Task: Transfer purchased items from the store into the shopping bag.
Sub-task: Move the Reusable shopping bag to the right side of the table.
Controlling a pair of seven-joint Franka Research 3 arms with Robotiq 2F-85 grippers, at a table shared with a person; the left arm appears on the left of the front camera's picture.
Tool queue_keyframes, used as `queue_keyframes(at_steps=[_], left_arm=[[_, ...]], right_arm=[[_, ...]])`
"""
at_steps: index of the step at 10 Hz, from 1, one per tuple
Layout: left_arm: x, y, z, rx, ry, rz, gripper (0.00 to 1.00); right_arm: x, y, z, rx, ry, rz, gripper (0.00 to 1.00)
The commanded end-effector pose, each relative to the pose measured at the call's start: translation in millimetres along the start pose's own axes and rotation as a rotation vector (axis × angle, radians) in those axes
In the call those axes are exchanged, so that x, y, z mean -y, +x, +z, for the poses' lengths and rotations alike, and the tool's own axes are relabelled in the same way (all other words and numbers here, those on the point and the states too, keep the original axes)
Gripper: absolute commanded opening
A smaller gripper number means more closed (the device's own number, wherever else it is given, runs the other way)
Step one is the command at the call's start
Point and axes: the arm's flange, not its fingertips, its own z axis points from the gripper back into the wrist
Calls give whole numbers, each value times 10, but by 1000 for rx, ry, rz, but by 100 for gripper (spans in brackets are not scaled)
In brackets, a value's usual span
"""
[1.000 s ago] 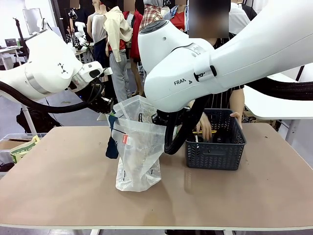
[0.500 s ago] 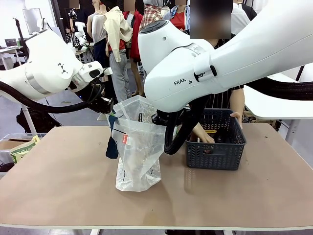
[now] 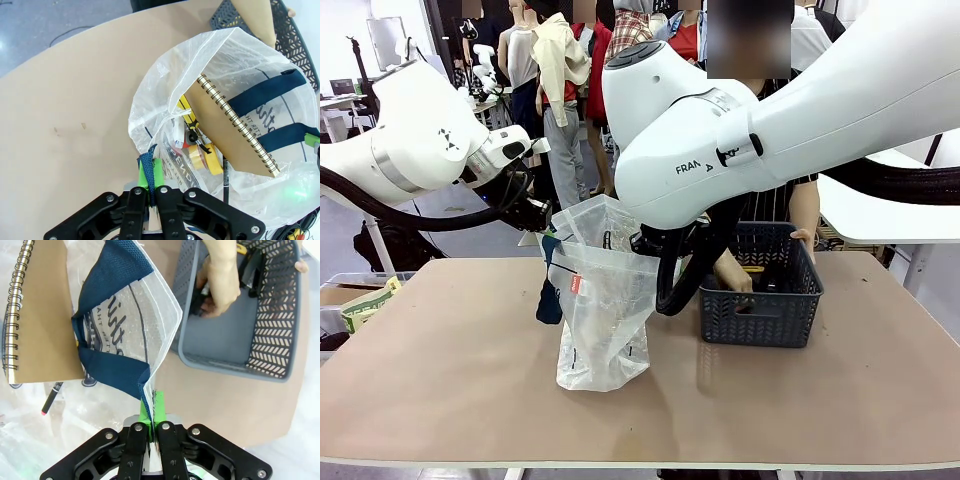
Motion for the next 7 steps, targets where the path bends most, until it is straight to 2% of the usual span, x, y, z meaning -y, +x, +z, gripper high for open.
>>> queue_keyframes(at_steps=[1, 7], left_arm=[[-20, -1, 9, 2, 2, 3, 0], [-20, -1, 9, 2, 2, 3, 0]], right_arm=[[21, -24, -10, -1, -8, -1, 0], [21, -24, -10, -1, -8, -1, 0]])
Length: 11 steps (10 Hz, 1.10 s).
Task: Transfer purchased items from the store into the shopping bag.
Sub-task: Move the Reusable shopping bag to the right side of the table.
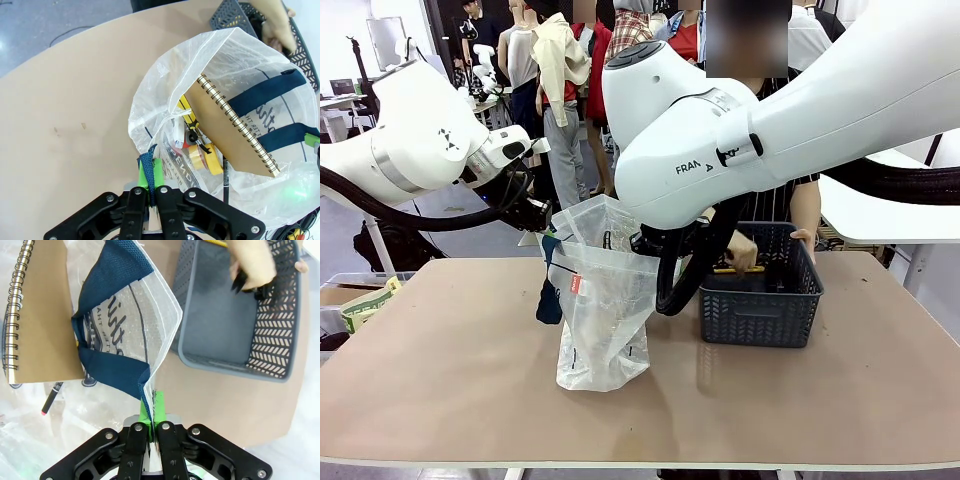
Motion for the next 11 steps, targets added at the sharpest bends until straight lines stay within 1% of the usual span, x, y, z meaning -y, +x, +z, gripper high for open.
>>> queue_keyframes(at_steps=[1, 11], left_arm=[[-20, -1, 9, 2, 2, 3, 0], [-20, -1, 9, 2, 2, 3, 0]], right_arm=[[21, -24, -10, -1, -8, -1, 0], [21, -24, -10, -1, -8, -1, 0]])
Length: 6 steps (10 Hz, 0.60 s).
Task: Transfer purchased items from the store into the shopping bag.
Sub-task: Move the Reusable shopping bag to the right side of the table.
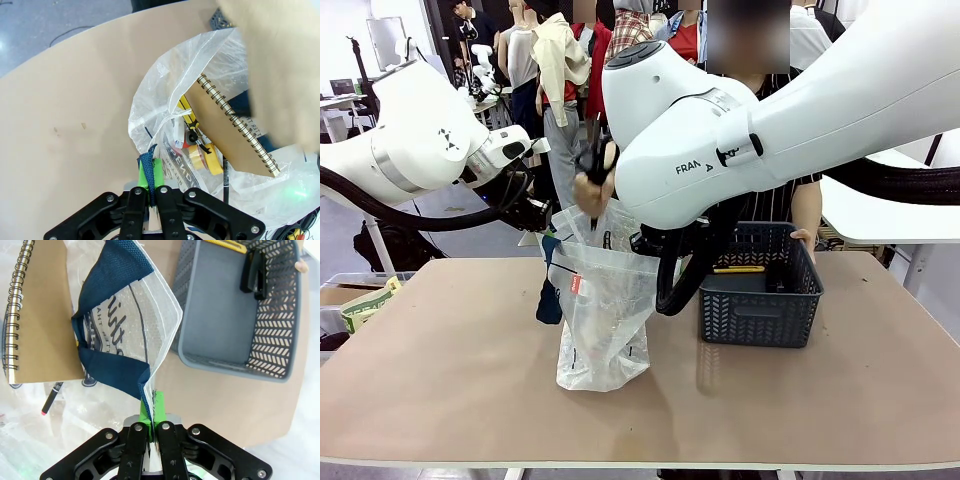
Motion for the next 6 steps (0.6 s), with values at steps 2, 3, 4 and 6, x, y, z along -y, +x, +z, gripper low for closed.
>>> queue_keyframes(at_steps=[2, 3, 4, 6], left_arm=[[-20, -1, 9, 2, 2, 3, 0], [-20, -1, 9, 2, 2, 3, 0], [-20, -1, 9, 2, 2, 3, 0], [-20, -1, 9, 2, 2, 3, 0]], right_arm=[[22, -24, -10, -1, -8, -1, 0], [22, -24, -10, -1, -8, -1, 0], [22, -24, -10, -1, -8, -1, 0], [22, -24, -10, -1, -8, -1, 0]])
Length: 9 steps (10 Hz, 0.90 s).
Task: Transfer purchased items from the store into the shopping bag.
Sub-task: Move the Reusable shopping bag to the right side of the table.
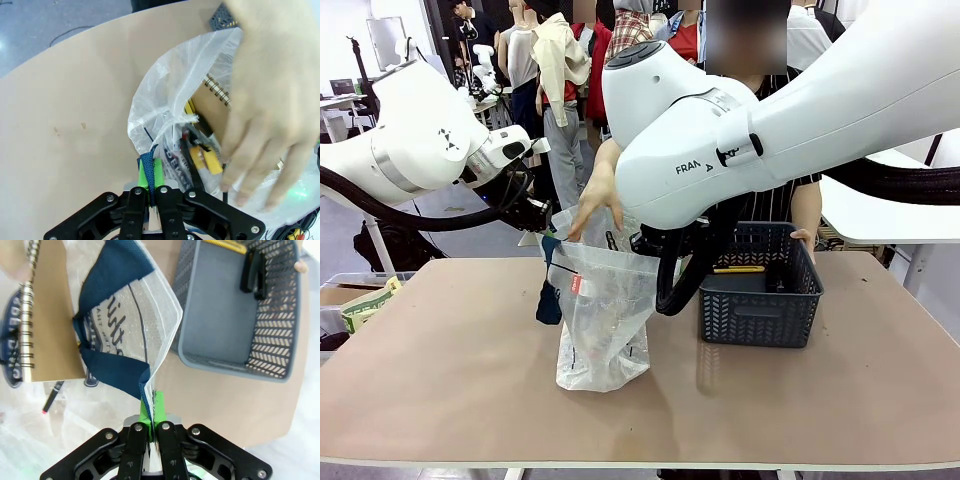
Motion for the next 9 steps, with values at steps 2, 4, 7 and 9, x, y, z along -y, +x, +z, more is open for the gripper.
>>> queue_keyframes(at_steps=[2, 4, 7, 9], left_arm=[[-19, -1, 9, 2, 2, 3, 0], [-19, -1, 9, 2, 2, 3, 0], [-19, -1, 9, 2, 2, 3, 0], [-19, -1, 9, 2, 2, 3, 0]], right_arm=[[22, -24, -10, -1, -8, -1, 0], [22, -24, -10, -1, -8, -1, 0], [22, -24, -10, -1, -8, -1, 0], [22, -24, -10, -1, -8, -1, 0]])
